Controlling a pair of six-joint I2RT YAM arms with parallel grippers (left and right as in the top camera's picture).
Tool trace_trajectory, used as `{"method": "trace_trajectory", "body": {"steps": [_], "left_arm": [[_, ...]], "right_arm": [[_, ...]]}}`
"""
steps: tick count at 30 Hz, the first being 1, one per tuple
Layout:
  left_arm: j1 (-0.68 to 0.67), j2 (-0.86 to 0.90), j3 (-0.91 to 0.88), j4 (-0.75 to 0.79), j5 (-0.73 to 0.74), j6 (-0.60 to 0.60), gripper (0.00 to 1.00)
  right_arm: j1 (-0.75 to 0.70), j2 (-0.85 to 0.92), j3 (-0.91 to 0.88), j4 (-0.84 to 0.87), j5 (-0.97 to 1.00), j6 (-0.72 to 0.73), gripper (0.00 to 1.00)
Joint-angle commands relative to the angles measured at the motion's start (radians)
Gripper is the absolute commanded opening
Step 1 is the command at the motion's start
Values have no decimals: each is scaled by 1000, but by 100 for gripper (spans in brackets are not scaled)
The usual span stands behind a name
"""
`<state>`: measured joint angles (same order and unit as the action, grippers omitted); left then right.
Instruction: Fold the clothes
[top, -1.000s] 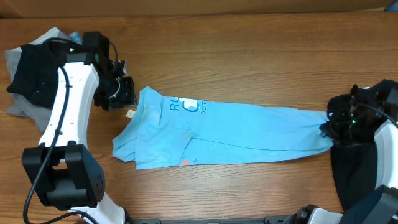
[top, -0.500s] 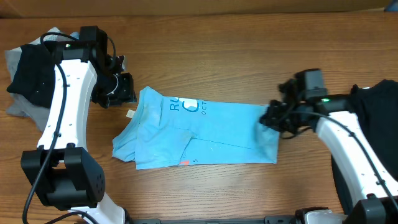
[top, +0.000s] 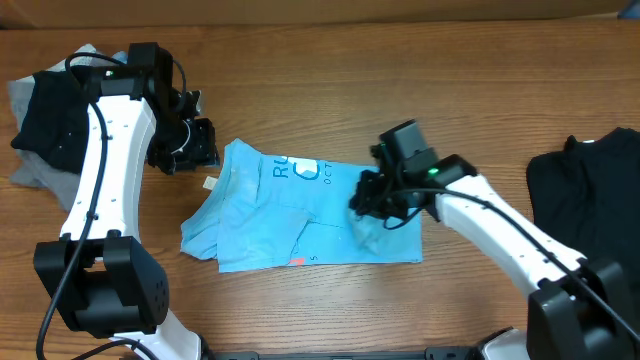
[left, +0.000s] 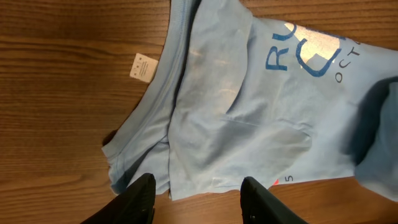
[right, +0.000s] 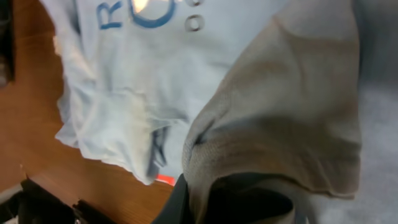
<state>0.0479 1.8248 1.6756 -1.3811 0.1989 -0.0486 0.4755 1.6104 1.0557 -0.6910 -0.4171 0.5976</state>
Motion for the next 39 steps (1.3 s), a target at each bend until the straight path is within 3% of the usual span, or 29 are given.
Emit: {"method": "trace_trajectory", "body": {"steps": [1, 4, 6, 7, 12, 22, 28, 29, 31, 39], "left_arm": [[4, -22, 22, -3, 12, 20, 48], [4, -22, 22, -3, 12, 19, 48], [4, -22, 22, -5, 12, 19, 48], [4, -22, 22, -6, 12, 19, 48], [4, -22, 22, -11, 12, 19, 48], [4, -21, 22, -14, 11, 20, 50], [4, -21, 22, -10, 11, 20, 51], [4, -21, 22, -10, 11, 20, 52], [4, -21, 22, -10, 11, 20, 52], [4, -21, 22, -11, 12, 20, 51]], "right_arm": [[25, 9, 17, 26, -11, 62, 5], [37, 14, 17, 36, -10, 74, 8], [40, 18, 17, 39, -2, 88, 39], [40, 19, 17, 40, -4, 88, 42], [34, 11, 23, 46, -85, 43, 38], [-102, -16, 20, -74, 15, 25, 28], [-112, 42, -11, -53, 92, 114, 22], [-112, 57, -11, -39, 76, 111, 25], [-112, 88, -11, -13, 29, 98, 55], [-106, 187, -11, -8, -33, 91, 53]]}}
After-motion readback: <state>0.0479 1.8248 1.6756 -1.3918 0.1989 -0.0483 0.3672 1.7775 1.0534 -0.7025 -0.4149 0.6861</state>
